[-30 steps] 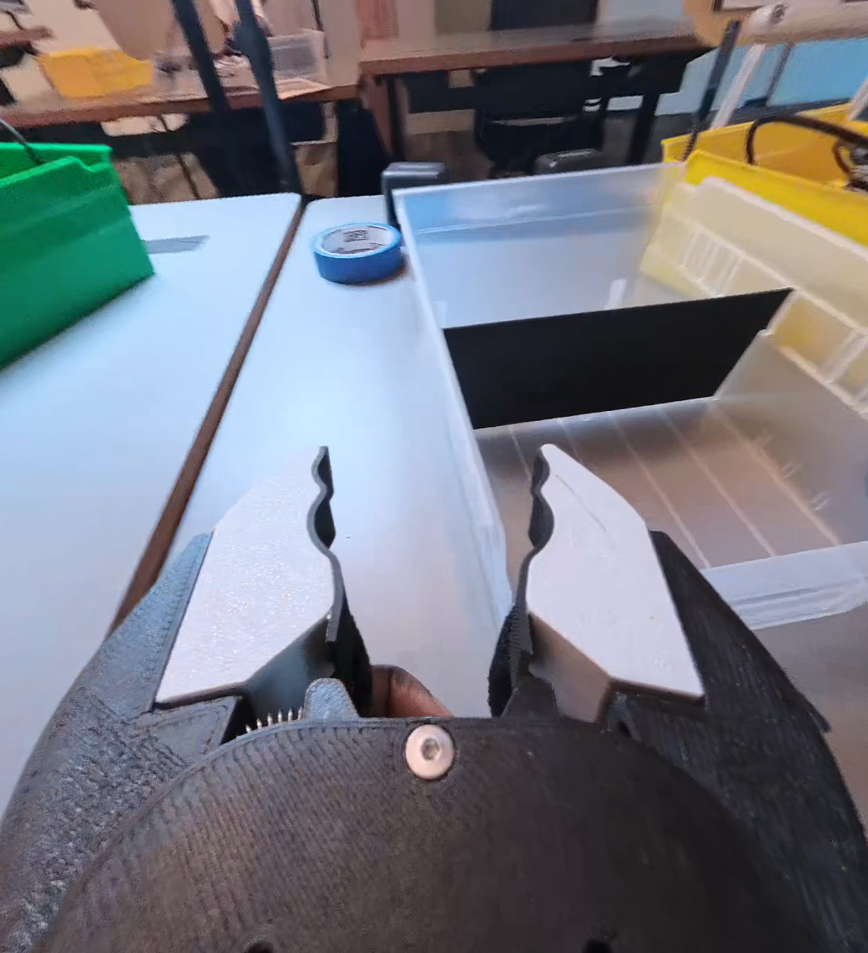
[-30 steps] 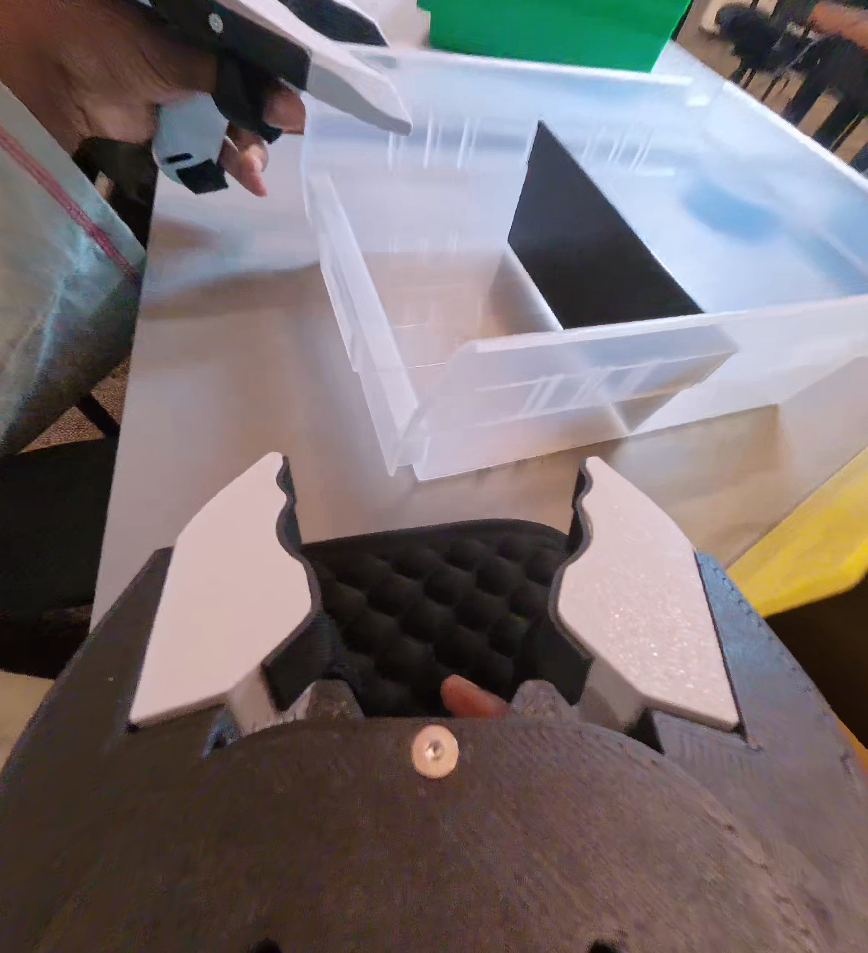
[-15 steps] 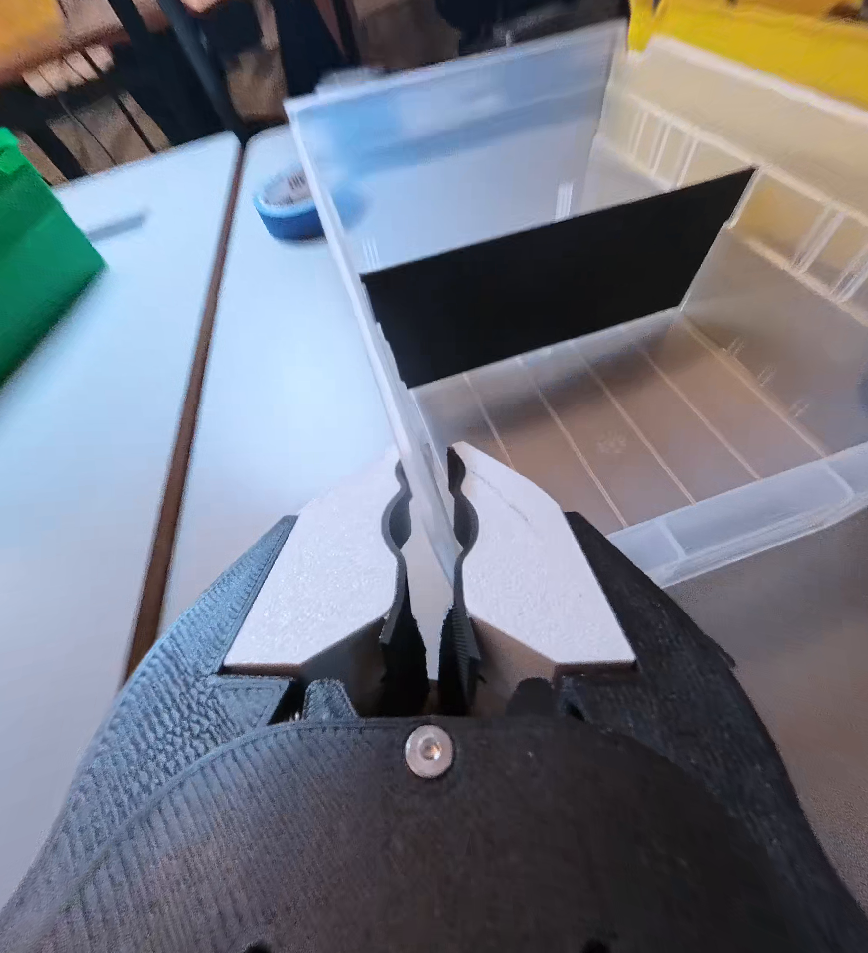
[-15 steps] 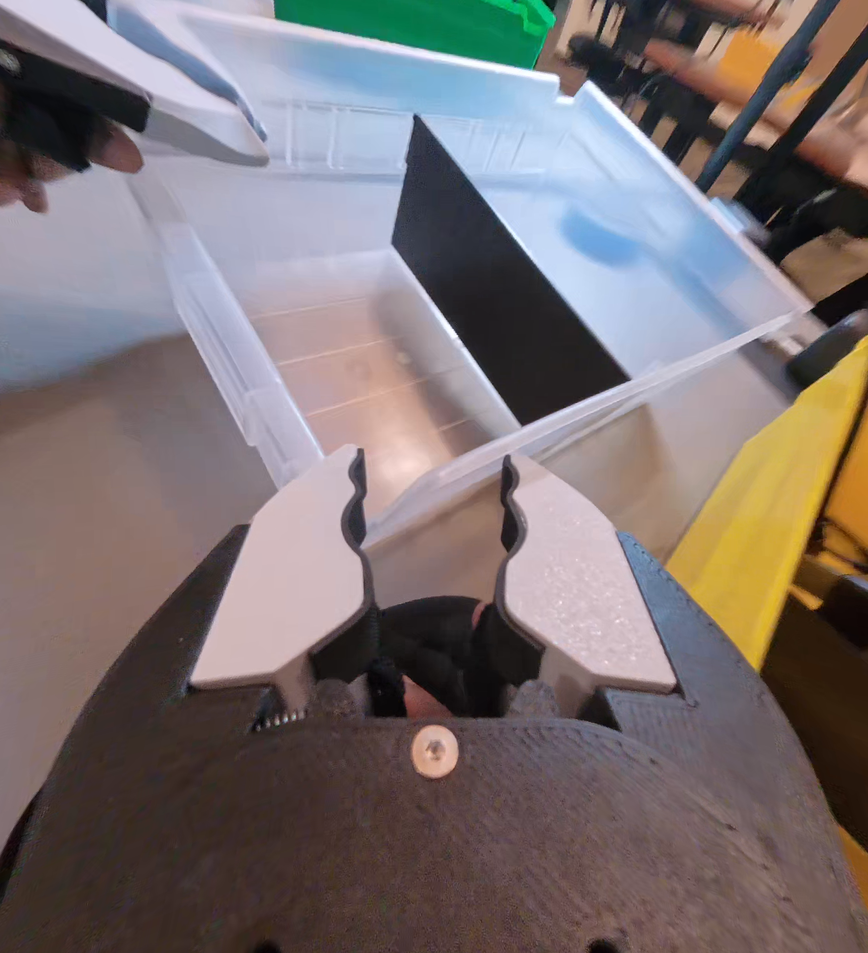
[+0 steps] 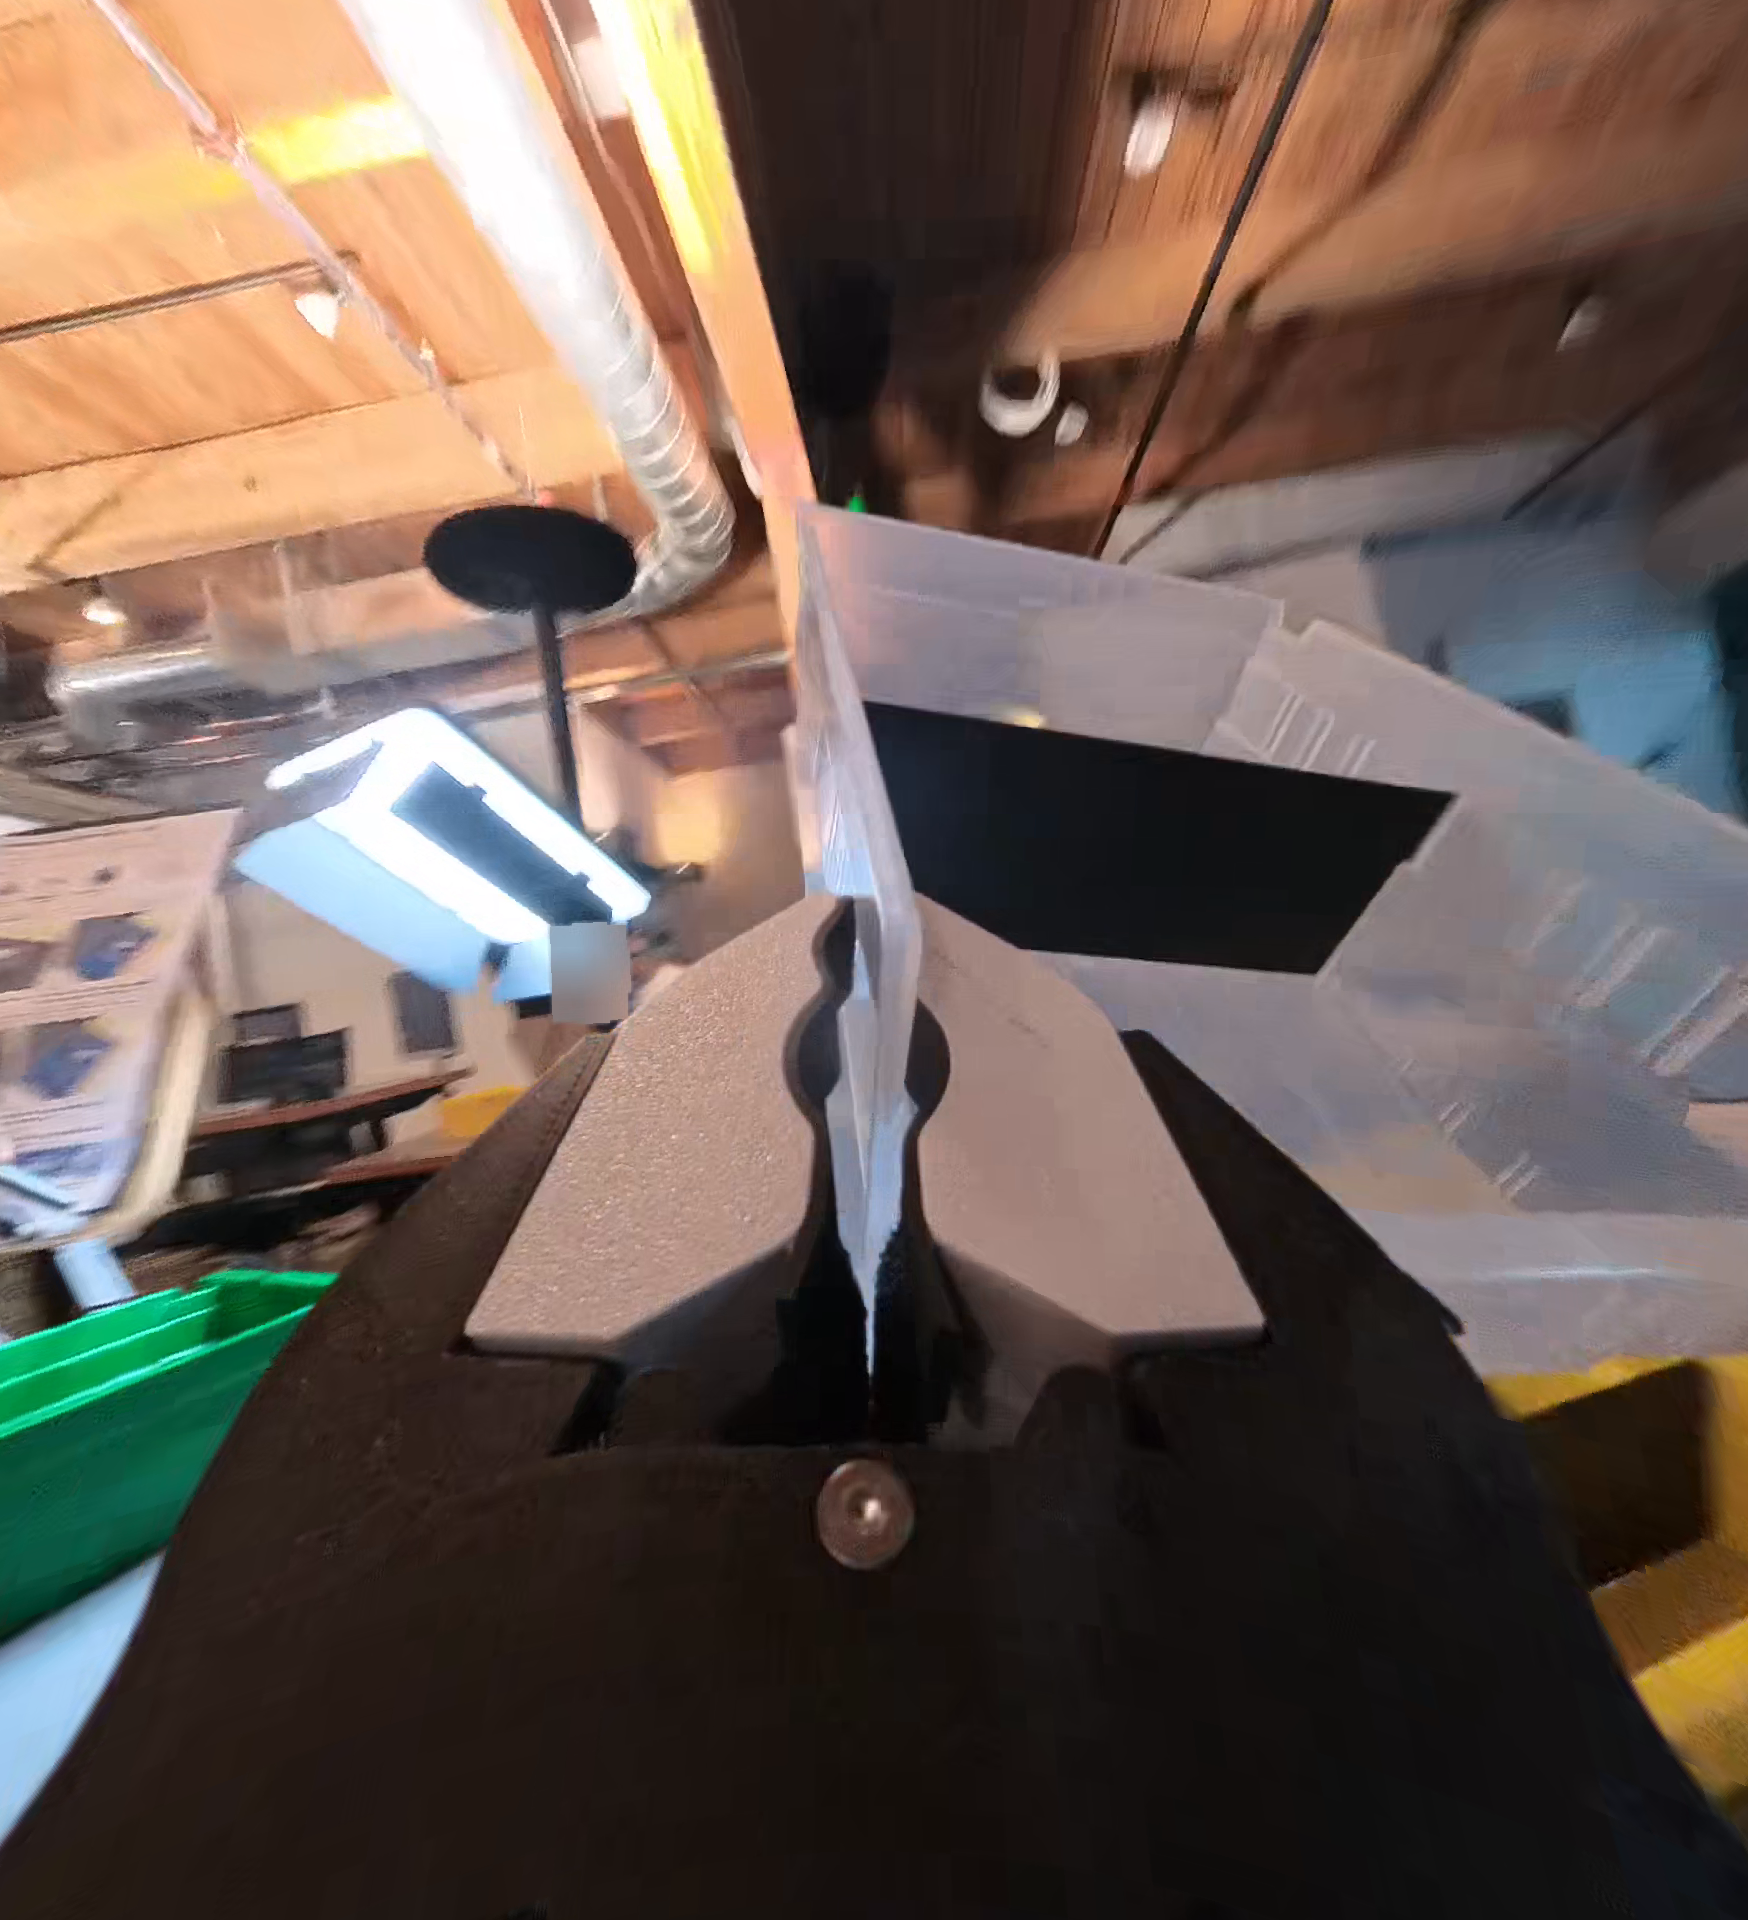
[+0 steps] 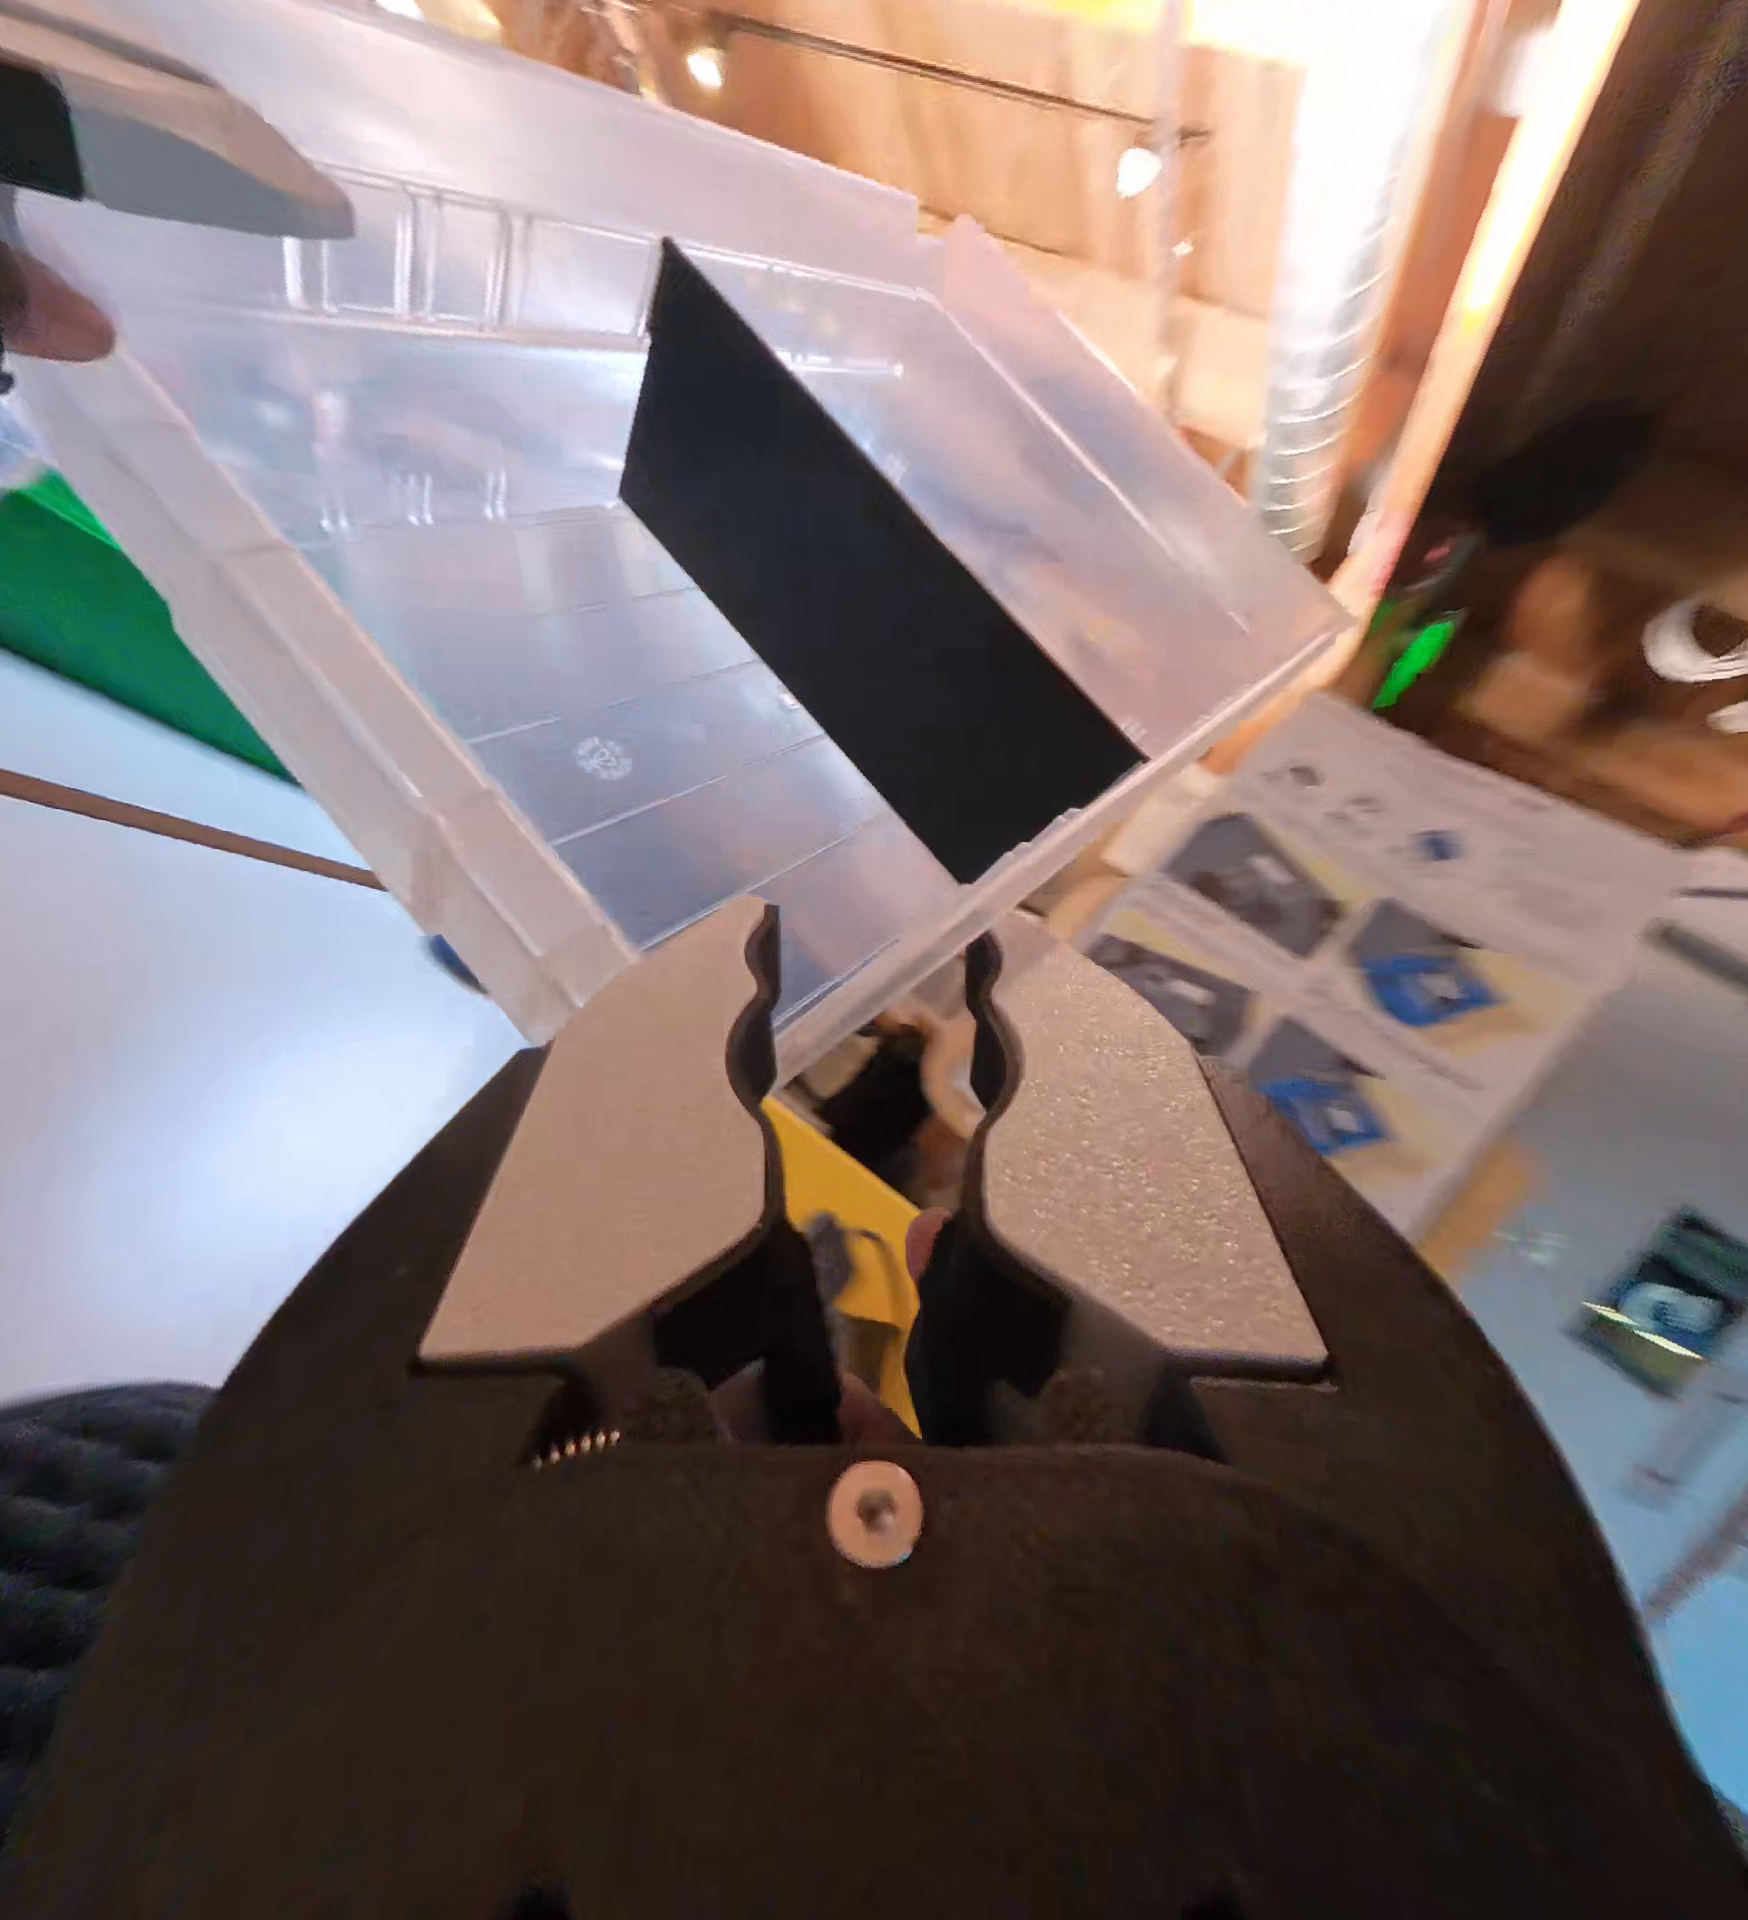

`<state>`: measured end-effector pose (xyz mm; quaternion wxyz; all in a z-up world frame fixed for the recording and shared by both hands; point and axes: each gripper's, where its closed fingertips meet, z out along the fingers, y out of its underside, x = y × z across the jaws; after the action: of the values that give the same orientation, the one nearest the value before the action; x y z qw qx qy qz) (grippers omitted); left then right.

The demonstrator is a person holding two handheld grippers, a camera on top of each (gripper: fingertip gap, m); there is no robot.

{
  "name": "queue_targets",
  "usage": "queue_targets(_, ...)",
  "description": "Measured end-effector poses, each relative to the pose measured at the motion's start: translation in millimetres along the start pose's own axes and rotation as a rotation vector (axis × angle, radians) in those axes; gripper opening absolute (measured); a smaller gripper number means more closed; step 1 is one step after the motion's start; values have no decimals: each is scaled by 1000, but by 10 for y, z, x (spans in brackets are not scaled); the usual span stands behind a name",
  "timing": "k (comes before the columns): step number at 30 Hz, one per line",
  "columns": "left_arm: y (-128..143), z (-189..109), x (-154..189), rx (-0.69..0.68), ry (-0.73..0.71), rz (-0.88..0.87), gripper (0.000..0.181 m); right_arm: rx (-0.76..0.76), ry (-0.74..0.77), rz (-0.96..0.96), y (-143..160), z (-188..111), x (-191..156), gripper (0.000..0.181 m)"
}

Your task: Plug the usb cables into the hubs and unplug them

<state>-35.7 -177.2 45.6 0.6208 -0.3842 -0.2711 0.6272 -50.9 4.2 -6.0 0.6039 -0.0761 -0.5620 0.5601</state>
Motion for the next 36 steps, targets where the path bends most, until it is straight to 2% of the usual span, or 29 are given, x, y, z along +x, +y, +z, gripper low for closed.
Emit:
queue_targets(2, 14, 82, 400, 28, 51, -60, 5, -28, 91, -66, 69, -279, 354, 30)
queue_targets(4, 93, 192, 871, -1, 139, -121, 7, -95, 164, -96, 221, -577, 710, 27)
queue_targets(9, 436, 472, 2264, -153, 410, -326, 13, -318, 386, -113, 757, -1420, 1583, 20)
queue_targets(13, 812, 561, 3282, -302, 563, -405, 12, -450, 563, -111, 1176, -2034, 2060, 15)
queue_targets(17, 1134, 594, 3942, -411, 646, -375, 12, -571, 619, -72, 1656, -2403, 2308, 14)
queue_targets(22, 1475, 568, 4425, -515, 724, -338, 13, -714, 638, -41, 2177, -2718, 2345, 15)
queue_targets(29, 1826, 464, 4733, -595, 776, -325, 14, -915, 635, -26, 2599, -2960, 2300, 15)
queue_targets(33, 1874, 341, 4811, -636, 927, -277, 26, -949, 626, -29, 2657, -3027, 2325, 17)
queue_targets(34, 1864, 288, 4799, -662, 966, -254, 35, -957, 624, -40, 2659, -3044, 2337, 22)
queue_targets(36, 1697, 262, 4656, -628, 988, -208, 55, -978, 614, -89, 2639, -3087, 2373, 34)
